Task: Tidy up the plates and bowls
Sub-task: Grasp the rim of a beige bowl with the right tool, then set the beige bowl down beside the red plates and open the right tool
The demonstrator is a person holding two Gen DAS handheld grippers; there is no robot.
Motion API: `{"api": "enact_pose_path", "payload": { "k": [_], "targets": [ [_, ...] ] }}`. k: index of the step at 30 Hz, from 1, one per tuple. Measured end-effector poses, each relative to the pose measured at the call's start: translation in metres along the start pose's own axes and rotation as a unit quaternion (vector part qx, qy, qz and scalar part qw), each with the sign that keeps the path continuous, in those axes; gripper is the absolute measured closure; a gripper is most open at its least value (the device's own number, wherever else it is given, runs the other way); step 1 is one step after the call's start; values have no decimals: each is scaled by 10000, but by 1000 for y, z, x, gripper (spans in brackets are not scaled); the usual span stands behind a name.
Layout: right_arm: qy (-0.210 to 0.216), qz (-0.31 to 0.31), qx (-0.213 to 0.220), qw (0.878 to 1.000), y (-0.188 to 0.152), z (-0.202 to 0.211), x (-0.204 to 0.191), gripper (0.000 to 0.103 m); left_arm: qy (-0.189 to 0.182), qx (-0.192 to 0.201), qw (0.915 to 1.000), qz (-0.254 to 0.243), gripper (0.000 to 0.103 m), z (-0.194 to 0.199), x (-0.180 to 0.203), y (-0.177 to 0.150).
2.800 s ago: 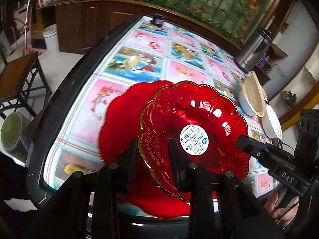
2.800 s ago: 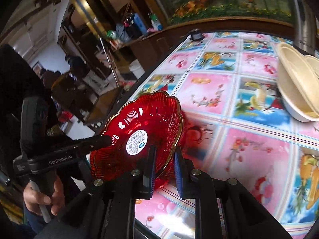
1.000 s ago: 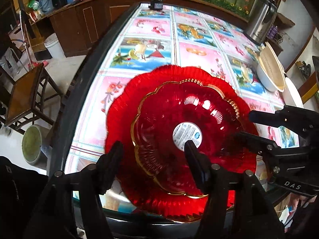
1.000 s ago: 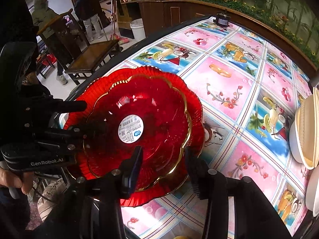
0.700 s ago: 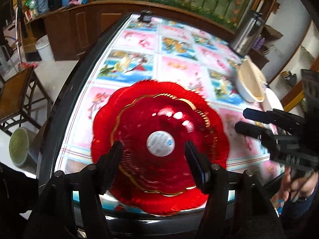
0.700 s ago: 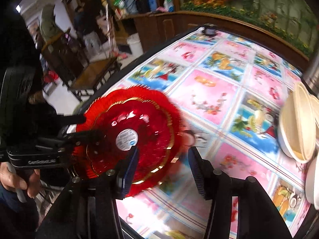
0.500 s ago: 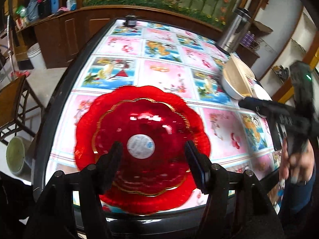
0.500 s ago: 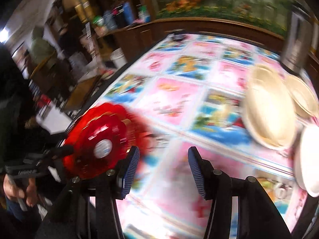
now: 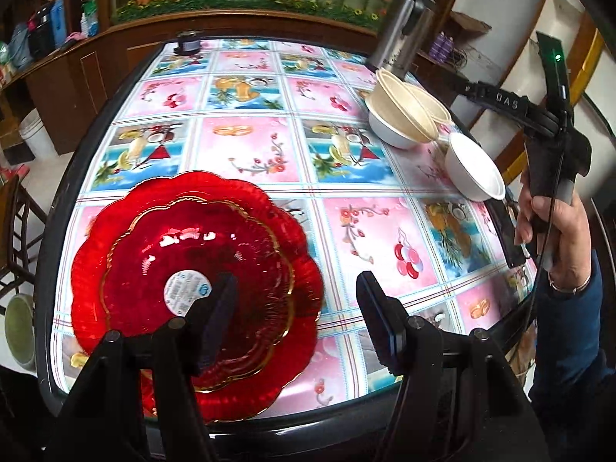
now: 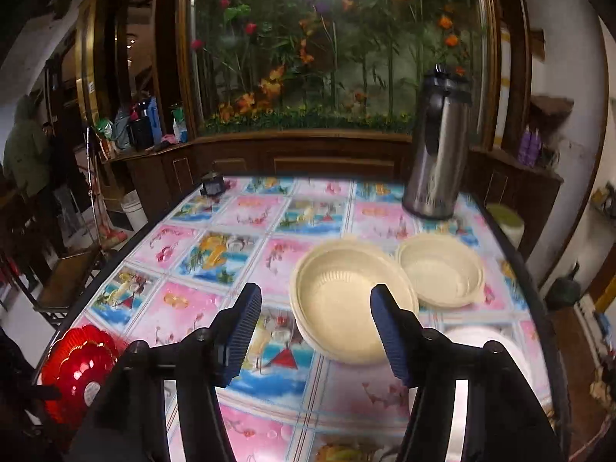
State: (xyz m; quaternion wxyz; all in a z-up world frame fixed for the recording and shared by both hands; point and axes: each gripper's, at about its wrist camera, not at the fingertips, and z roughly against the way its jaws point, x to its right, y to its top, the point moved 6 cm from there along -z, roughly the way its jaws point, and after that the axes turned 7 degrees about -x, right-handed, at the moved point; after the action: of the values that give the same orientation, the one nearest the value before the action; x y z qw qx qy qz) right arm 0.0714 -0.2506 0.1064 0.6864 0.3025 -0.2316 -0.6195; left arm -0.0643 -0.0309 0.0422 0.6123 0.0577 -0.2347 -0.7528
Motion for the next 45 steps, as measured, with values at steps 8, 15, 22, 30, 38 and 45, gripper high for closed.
{"api": "enact_pose_path", "payload": {
  "k": [8,15,22,30,38,45],
  "targets": [
    [128,695,-481,9963,-25,-33,4,42,-81,-123,9996,-254,40,-10,25,6],
    [-384,1599,-1090,9803,-21,-96,-14,88,-160,-316,9989,-293,40,-20,37,7],
    [-1102,1983,-91,9739,-3,-47,-24,95,-161,-251,9994,-202,40,-18,34,13],
    [-411,2803,7,9590,-33,-32,-111,95,-217,-332,9987,-326,40,-21,43,8],
    [602,2587,-391,9633,-51,-35,-145,62,-149,-349,9987,-346,40,-17,40,9],
    [758,1632,-42,9837,-3,20,-75,52,-449,-392,9978,-300,40,-8,47,34]
  ]
}}
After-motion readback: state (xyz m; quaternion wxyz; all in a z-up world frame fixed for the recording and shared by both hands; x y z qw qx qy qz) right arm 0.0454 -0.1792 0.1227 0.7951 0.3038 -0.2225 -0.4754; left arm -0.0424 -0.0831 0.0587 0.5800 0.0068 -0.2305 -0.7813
